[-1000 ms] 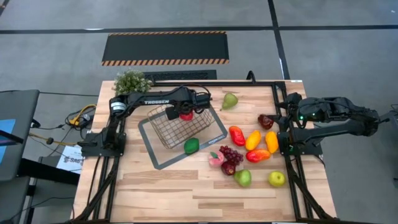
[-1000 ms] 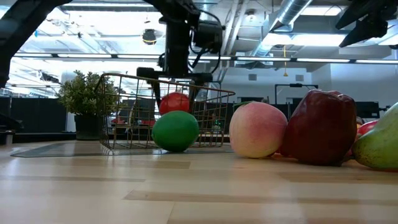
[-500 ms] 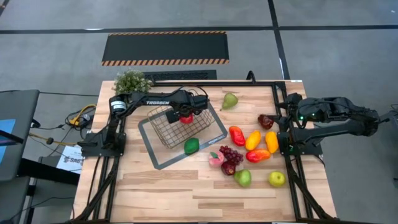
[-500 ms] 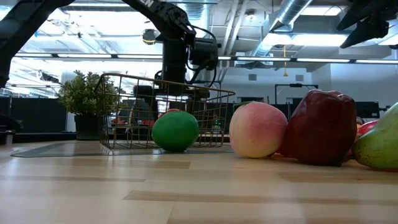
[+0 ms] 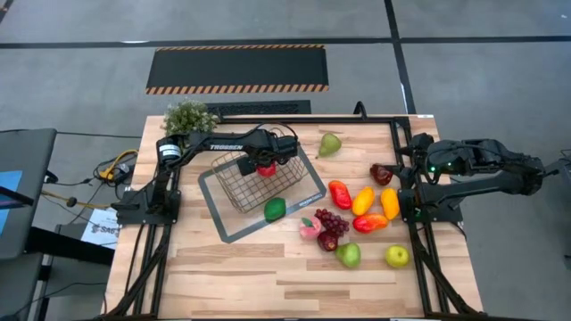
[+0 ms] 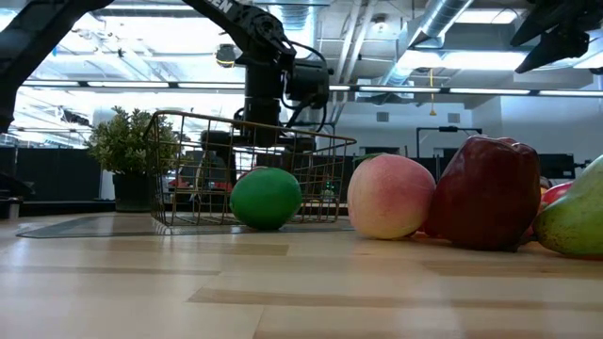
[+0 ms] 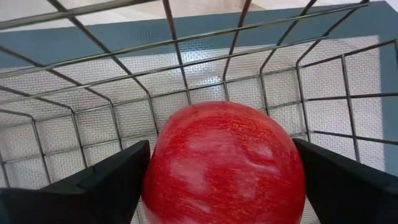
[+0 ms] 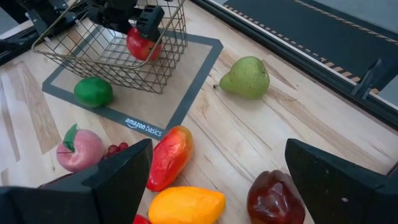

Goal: Build produce basket
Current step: Put the red apple into the gold wire basket, then put the green lime into the gold wire basket

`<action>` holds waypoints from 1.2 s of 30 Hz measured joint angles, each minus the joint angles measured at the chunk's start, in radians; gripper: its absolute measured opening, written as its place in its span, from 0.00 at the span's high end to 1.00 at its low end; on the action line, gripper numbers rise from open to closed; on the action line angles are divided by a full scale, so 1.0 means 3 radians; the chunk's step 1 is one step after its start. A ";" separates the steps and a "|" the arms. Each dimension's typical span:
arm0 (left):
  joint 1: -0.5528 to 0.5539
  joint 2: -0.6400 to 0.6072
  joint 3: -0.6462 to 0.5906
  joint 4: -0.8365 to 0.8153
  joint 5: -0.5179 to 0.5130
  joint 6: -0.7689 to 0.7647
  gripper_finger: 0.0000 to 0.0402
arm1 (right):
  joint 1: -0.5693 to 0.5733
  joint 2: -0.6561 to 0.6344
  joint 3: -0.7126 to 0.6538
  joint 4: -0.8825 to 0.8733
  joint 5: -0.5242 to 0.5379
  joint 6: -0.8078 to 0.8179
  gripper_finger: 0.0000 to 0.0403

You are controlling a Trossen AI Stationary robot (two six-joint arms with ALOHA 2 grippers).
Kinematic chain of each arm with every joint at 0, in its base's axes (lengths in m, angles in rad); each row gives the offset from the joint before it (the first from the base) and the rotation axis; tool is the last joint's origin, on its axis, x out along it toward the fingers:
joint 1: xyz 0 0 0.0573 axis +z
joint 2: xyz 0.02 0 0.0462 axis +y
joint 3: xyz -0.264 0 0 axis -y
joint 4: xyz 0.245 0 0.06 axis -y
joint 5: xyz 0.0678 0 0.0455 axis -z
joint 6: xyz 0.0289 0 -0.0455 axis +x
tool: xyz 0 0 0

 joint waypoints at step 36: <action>-0.0164 -0.0022 0.1172 -0.0379 -0.0108 0.2433 0.04 | 0.0000 0.0000 0.0000 0.0000 0.0000 0.0001 0.04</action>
